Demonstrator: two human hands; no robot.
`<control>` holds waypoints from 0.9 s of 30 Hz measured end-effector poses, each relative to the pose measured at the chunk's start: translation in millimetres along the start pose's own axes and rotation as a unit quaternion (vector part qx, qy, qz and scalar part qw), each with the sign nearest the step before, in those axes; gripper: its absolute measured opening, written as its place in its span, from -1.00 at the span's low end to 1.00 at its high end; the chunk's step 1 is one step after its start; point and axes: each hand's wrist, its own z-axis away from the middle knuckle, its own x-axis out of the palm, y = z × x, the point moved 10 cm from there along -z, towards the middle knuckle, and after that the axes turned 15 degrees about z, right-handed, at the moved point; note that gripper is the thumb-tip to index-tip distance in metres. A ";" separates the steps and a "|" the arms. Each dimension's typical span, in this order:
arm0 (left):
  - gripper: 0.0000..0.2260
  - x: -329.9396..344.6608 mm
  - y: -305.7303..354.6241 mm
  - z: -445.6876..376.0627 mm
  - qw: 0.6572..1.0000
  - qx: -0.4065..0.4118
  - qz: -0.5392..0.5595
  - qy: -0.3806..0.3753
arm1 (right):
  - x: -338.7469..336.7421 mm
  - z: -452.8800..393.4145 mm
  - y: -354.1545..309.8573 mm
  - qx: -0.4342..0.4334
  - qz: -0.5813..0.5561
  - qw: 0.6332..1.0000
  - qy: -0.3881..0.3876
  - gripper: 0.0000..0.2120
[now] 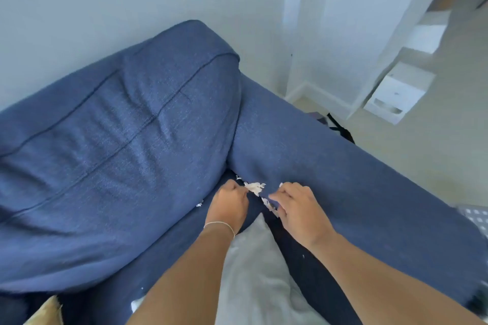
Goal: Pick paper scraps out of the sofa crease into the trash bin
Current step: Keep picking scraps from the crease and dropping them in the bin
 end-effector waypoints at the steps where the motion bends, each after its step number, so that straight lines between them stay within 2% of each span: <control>1: -0.89 -2.0 22.3 -2.9 1.000 0.019 -0.001 -0.010 | -16.7 4.1 9.0 0.006 0.009 1.000 0.008 -0.68; 4: -0.89 -5.9 85.8 -12.4 0.999 0.034 0.033 -0.004 | -64.1 24.0 46.8 0.032 0.029 0.999 0.033 -0.66; 7: -0.83 6.6 158.0 -21.6 0.993 0.040 0.107 -0.004 | -108.1 57.7 101.1 0.108 0.016 0.992 0.069 -0.66; 13: -0.81 96.2 302.7 -9.8 0.977 0.087 0.182 -0.066 | -154.0 168.4 213.0 0.208 0.022 0.973 0.097 -0.70; 17: -0.80 167.9 375.4 13.5 0.962 0.037 0.252 -0.100 | -157.0 262.1 303.1 0.332 0.035 0.941 0.062 -0.75; 20: -0.79 220.1 421.4 38.8 0.955 0.051 0.250 -0.150 | -148.5 318.9 356.2 0.399 0.050 0.915 0.021 -0.77; 24: -0.82 281.9 448.4 60.0 0.953 0.060 0.233 -0.184 | -122.1 360.9 396.8 0.441 0.024 0.897 -0.025 -0.77; 27: -0.83 325.3 452.0 67.7 0.957 0.082 0.165 -0.222 | -97.0 369.1 408.8 0.438 -0.035 0.897 -0.037 -0.76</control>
